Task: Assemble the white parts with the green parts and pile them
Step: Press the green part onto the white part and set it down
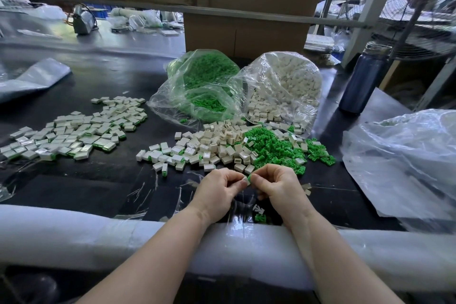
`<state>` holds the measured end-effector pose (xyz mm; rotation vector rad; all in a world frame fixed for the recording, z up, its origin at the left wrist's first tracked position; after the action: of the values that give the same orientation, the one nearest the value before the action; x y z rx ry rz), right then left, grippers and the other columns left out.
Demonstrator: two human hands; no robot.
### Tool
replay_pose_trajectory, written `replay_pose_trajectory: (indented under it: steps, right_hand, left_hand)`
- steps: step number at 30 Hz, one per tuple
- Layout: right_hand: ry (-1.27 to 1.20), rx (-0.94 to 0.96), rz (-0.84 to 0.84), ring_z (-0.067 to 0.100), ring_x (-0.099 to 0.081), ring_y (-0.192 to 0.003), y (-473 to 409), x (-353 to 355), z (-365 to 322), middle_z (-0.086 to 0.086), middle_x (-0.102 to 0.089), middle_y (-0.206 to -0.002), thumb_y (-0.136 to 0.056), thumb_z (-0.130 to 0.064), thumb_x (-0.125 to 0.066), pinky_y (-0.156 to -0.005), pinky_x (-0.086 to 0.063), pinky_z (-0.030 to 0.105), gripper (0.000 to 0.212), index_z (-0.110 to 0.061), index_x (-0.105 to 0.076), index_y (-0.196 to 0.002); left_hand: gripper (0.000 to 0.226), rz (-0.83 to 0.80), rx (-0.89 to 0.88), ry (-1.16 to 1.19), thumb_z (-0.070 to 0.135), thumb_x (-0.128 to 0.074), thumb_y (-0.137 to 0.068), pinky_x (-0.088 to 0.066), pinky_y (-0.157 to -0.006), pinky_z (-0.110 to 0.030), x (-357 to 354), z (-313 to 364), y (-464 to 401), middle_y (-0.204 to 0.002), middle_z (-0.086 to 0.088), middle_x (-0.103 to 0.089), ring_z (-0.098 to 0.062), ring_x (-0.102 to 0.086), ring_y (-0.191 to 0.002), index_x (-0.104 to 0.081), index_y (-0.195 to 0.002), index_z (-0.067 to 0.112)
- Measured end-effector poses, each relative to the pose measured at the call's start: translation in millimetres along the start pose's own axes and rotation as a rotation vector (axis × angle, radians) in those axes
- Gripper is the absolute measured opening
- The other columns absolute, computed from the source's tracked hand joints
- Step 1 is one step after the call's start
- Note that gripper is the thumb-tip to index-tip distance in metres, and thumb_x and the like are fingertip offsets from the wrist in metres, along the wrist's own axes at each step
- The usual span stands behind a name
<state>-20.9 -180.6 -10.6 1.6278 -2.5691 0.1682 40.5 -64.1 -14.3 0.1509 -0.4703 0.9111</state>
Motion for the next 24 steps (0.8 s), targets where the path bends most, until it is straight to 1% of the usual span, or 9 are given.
replay_pose_trajectory:
  steps: [2,5,8,11,14,15,18,22,24]
  right_hand:
    - [0.039,-0.003,-0.025,0.003,-0.053,-0.045,0.7,-1.3,-0.6,-0.003,-0.061,-0.054,-0.084,0.000,-0.064,-0.046,-0.046,0.016,0.014,-0.005,-0.064,-0.072]
    - [0.072,0.000,-0.046,0.002,-0.053,-0.045,1.3,-2.2,-1.7,-0.004,-0.061,-0.054,-0.084,0.000,-0.065,-0.047,-0.046,0.016,0.015,-0.006,-0.065,-0.070]
    - [0.001,0.014,-0.035,0.003,-0.057,-0.048,2.1,-1.1,-3.1,-0.003,-0.064,-0.053,-0.084,0.002,-0.064,-0.047,-0.047,0.017,0.014,-0.005,-0.064,-0.072]
    - [-0.086,0.017,-0.014,0.011,-0.062,-0.053,2.4,0.5,-2.3,0.000,-0.066,-0.057,-0.083,0.001,-0.064,-0.050,-0.052,0.022,0.013,-0.006,-0.064,-0.072]
    - [-0.113,0.023,-0.009,0.012,-0.062,-0.053,1.9,1.3,-2.1,0.002,-0.066,-0.058,-0.080,0.000,-0.068,-0.049,-0.051,0.022,0.012,-0.007,-0.065,-0.071]
    - [-0.112,0.028,-0.012,0.012,-0.062,-0.052,1.7,1.1,-2.5,0.002,-0.066,-0.058,-0.079,0.000,-0.069,-0.048,-0.050,0.021,0.012,-0.007,-0.065,-0.070]
    - [-0.126,0.040,-0.033,0.008,-0.059,-0.048,1.8,-0.1,-3.5,0.001,-0.065,-0.056,-0.077,0.002,-0.071,-0.044,-0.046,0.017,0.014,-0.007,-0.065,-0.068]
    - [-0.162,0.060,-0.059,0.007,-0.058,-0.043,2.3,-1.7,-5.3,0.001,-0.064,-0.053,-0.076,0.004,-0.070,-0.042,-0.044,0.016,0.022,-0.012,-0.067,-0.062]
    - [-0.165,0.065,-0.061,0.008,-0.058,-0.044,2.2,-1.7,-5.3,0.002,-0.065,-0.054,-0.076,0.004,-0.071,-0.042,-0.045,0.017,0.023,-0.014,-0.068,-0.061]
  left_hand:
    - [0.015,-0.005,-0.003,-0.049,0.021,-0.063,-0.087,-0.050,-0.089,-0.035,-0.6,0.1,0.6,-0.092,-0.001,-0.071,-0.015,-0.065,-0.090,-0.071,-0.098,0.013]
    - [0.018,-0.004,-0.033,-0.133,0.022,-0.063,-0.088,-0.049,-0.087,-0.029,-1.4,1.6,0.3,-0.089,0.003,-0.065,-0.013,-0.062,-0.088,-0.071,-0.099,0.013]
    - [0.017,0.022,-0.059,-0.094,0.020,-0.062,-0.088,-0.048,-0.084,-0.025,-0.6,5.2,1.1,-0.089,0.003,-0.065,-0.014,-0.061,-0.087,-0.072,-0.099,0.012]
    - [0.014,0.039,-0.054,0.007,0.018,-0.063,-0.087,-0.052,-0.086,-0.032,0.0,7.1,1.3,-0.092,-0.001,-0.070,-0.014,-0.065,-0.089,-0.071,-0.097,0.014]
    - [0.009,0.046,-0.037,0.096,0.018,-0.064,-0.087,-0.054,-0.084,-0.036,0.6,8.3,2.8,-0.087,-0.002,-0.072,-0.017,-0.067,-0.085,-0.071,-0.092,0.021]
    - [0.009,0.052,-0.031,0.108,0.018,-0.064,-0.086,-0.054,-0.083,-0.037,1.4,8.7,3.5,-0.085,-0.004,-0.072,-0.019,-0.067,-0.084,-0.070,-0.089,0.025]
    - [0.020,0.071,-0.024,0.106,0.012,-0.063,-0.084,-0.054,-0.080,-0.038,3.5,9.5,4.3,-0.083,-0.008,-0.071,-0.024,-0.066,-0.082,-0.066,-0.080,0.032]
    - [0.022,0.075,-0.022,0.101,0.008,-0.061,-0.083,-0.053,-0.080,-0.041,4.8,10.0,4.1,-0.080,-0.012,-0.069,-0.025,-0.062,-0.077,-0.064,-0.076,0.029]
    - [0.020,0.068,-0.022,0.109,0.008,-0.061,-0.083,-0.052,-0.080,-0.043,4.3,9.4,3.7,-0.082,-0.016,-0.069,-0.031,-0.062,-0.079,-0.065,-0.077,0.026]
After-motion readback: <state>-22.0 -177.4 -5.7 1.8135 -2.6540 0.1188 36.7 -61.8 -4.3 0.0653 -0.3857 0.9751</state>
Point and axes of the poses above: each hand's wrist, its own y-axis away from the middle knuckle, its own x-axis out of the back of the hand, z = x × y, the point moved 6 cm from there along -y, towards the middle knuckle
